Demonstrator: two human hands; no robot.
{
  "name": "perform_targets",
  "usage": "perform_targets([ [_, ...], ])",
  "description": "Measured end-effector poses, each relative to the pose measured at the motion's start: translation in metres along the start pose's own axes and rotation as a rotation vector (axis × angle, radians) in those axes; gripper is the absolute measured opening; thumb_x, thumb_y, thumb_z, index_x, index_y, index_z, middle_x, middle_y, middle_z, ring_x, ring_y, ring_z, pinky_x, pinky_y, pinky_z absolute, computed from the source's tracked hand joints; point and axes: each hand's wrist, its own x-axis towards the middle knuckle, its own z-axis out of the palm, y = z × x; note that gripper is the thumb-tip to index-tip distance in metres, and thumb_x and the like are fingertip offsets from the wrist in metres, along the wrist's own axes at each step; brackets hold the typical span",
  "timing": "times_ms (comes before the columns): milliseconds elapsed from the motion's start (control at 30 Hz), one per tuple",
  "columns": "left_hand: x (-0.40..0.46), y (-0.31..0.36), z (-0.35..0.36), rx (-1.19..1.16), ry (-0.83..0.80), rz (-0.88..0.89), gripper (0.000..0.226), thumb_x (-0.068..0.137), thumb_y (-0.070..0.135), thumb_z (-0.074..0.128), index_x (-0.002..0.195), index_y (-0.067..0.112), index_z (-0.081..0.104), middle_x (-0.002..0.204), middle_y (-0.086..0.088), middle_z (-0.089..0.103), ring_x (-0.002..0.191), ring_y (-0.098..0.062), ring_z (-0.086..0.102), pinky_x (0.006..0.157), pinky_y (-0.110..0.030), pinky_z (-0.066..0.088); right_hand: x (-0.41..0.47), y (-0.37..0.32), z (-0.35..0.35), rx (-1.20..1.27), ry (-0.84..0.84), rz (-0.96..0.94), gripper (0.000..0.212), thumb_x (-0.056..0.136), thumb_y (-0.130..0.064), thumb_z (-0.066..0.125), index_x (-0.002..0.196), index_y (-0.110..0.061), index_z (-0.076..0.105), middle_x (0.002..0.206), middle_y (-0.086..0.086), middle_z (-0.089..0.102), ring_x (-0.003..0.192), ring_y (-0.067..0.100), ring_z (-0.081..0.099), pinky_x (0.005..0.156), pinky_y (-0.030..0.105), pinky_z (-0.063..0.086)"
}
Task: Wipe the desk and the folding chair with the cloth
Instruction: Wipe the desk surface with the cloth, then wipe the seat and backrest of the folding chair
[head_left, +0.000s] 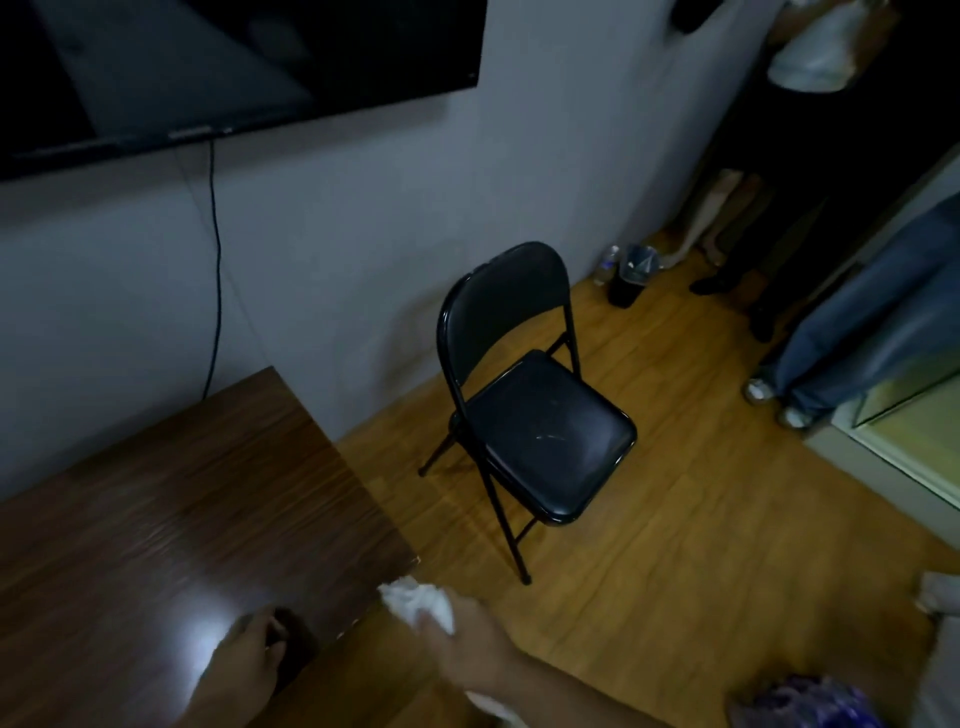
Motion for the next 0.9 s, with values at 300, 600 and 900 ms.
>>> perform_targets([
  [300,-0.058,0.085,0.022,-0.149,0.079,-0.011,0.026,0.095,0.02,0.056,0.117,0.017,0.069,0.122,-0.011,0.07,0.115,-0.029,0.064,0.096,-0.031,0.046,-0.091,0.024,-0.101,0.295,0.466,0.213,0.024,0.105,-0.031,0.061,0.125,-0.021,0.069,0.126,-0.003,0.069,0.119,0.01,0.06,0.1,0.02,0.038],
  [600,-0.034,0.238,0.079,-0.213,0.064,0.164,0.022,0.101,0.028,0.044,0.113,0.027,0.063,0.111,0.008,0.067,0.106,-0.012,0.063,0.088,-0.025,0.047,-0.094,0.092,-0.217,0.447,0.674,0.399,0.046,0.096,-0.043,0.072,0.13,-0.012,0.073,0.138,0.01,0.069,0.131,0.028,0.06,0.114,0.039,0.042],
  [900,0.011,0.388,0.145,-0.289,0.096,-0.059,0.018,0.1,0.032,0.048,0.114,0.027,0.059,0.106,0.01,0.067,0.101,-0.009,0.064,0.086,-0.024,0.052,-0.025,0.118,-0.418,0.299,0.359,0.241,0.036,0.107,-0.042,0.054,0.138,-0.026,0.063,0.129,-0.006,0.069,0.121,0.016,0.063,0.106,0.036,0.048],
])
